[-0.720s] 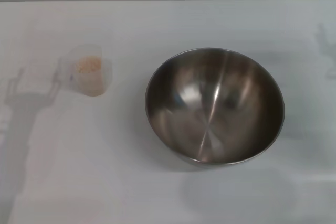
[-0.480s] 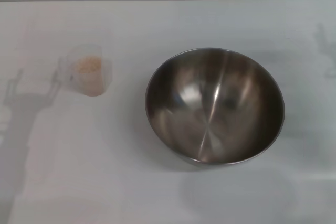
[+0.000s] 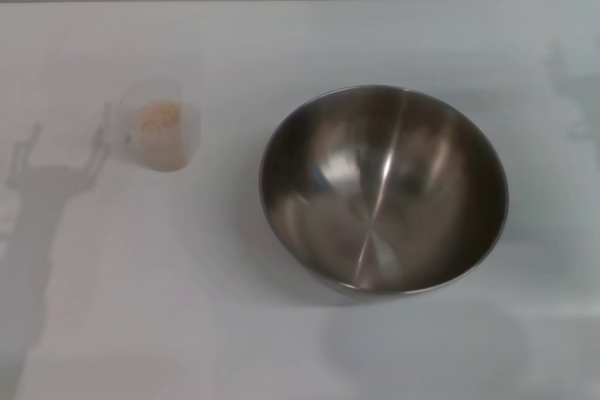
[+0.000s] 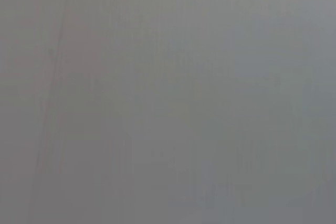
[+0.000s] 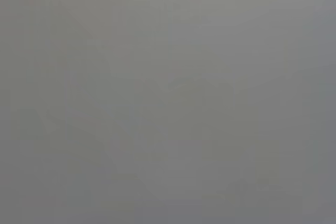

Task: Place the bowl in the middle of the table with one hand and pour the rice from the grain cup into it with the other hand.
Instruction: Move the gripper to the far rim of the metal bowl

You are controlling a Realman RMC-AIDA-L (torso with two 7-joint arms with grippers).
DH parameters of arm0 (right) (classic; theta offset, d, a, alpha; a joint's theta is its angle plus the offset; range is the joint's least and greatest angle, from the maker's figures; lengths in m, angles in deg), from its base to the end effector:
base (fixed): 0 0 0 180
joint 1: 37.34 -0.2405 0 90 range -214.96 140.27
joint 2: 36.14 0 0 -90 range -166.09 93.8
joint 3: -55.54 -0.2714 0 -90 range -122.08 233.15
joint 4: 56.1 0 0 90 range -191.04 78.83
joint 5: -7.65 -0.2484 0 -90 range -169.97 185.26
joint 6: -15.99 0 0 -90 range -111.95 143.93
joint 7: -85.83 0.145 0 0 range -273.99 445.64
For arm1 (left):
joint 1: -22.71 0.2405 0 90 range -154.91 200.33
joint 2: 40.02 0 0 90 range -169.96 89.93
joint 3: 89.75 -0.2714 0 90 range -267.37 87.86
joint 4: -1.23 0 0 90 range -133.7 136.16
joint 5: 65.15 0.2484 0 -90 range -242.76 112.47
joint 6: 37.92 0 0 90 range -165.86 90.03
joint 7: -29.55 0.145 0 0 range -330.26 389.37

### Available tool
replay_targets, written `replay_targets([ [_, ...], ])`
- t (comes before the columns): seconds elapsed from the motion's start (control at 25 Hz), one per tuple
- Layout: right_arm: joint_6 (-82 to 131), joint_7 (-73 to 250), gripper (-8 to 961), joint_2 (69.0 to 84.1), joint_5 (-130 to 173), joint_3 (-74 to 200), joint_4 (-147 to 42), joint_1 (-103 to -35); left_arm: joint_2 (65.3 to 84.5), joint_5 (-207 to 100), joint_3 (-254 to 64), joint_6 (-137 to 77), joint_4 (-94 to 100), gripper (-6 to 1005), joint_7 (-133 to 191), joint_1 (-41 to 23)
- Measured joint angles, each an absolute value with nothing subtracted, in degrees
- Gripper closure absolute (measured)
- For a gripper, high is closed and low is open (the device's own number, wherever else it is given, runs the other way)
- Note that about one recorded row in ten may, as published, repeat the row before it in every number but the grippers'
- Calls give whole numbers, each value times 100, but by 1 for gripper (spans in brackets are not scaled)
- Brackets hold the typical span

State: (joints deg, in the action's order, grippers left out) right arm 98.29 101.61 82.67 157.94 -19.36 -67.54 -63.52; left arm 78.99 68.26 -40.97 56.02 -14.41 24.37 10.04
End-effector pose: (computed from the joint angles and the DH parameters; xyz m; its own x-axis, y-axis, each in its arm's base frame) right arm 0.3274 0.3704 0.0153 0.5267 0.3994 -0.7504 -0.7742 -0.1392 -0.6175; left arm -0.3505 0.2731 -0.0126 0.6084 -0.4186 0.6742 0.7037 -0.1082 -0.7022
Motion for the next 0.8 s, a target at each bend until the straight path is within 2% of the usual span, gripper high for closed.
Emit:
replay_targets([
  [0.12,9691,10685,219,8110,15810,-1494,-6762,-6357,7899,6827,-4097,5595,-1441,182,2437,989],
  [0.4,9605,12140,221,7446,16700,-928,-6938,-6380,7891,6827,-4097,5595,-1441,183,2437,965],
  [0.52,9572,12481,221,7245,17202,-949,-7018,-6403,7890,6827,-4097,5594,-1441,183,2437,958],
  [0.64,9419,12724,222,7143,17403,-969,-7050,-6454,7885,6827,-4097,5595,-1441,183,2437,953],
  [0.8,8980,12656,223,7125,17409,-1098,-7083,-6513,7881,6827,-4097,5606,-1441,181,2437,953],
])
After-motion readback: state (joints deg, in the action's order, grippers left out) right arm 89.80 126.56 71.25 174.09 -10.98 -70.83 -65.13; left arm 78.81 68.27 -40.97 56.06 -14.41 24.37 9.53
